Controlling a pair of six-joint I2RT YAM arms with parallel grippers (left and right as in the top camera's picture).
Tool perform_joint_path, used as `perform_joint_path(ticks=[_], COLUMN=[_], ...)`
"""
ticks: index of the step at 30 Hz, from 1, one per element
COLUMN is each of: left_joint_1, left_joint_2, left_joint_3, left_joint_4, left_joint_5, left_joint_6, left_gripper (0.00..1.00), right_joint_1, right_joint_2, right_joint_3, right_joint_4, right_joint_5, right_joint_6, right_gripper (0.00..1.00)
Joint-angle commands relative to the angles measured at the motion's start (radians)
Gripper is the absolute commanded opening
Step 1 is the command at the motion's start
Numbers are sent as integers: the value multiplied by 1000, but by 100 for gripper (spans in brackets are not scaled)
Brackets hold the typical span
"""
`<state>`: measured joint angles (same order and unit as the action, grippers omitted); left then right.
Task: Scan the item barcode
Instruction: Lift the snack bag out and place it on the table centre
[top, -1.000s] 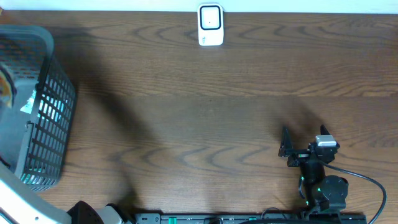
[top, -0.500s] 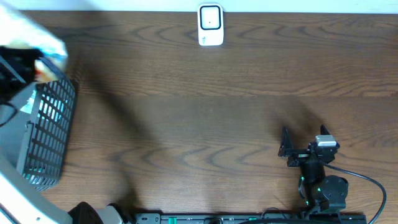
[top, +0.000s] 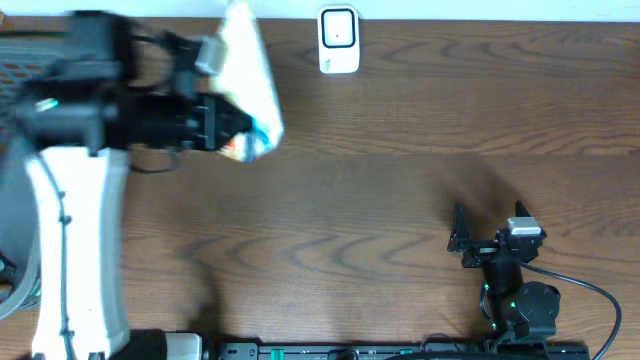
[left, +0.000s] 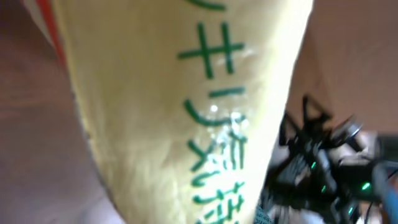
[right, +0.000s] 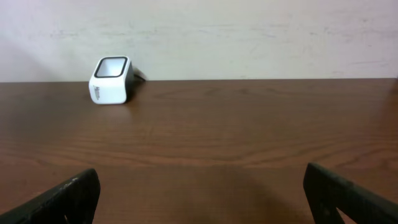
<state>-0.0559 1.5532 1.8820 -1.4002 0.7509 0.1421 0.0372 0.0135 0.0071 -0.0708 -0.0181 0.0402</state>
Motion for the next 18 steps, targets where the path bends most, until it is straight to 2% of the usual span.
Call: perform_joint_path(ticks=[1, 5, 8, 18], left_joint_1=[-116, -228, -292, -418], left_joint_2=[27, 68, 100, 230], left_joint_3=[-9, -13, -13, -13], left_joint_4=[3, 3, 2, -8], left_joint_5=[-172, -351, -428, -431], left_joint_6=[-71, -165, -244, -322], left_gripper=[7, 7, 7, 7], right_joint_1=[10, 10, 10, 10], right_joint_2=[0, 0, 0, 0], right_joint_3=[-2, -2, -2, -2], right_joint_4=[-5, -5, -5, -5], right_joint_5=[5, 5, 5, 5], right_joint_6=[-11, -12, -12, -12], right_gripper=[99, 99, 99, 99])
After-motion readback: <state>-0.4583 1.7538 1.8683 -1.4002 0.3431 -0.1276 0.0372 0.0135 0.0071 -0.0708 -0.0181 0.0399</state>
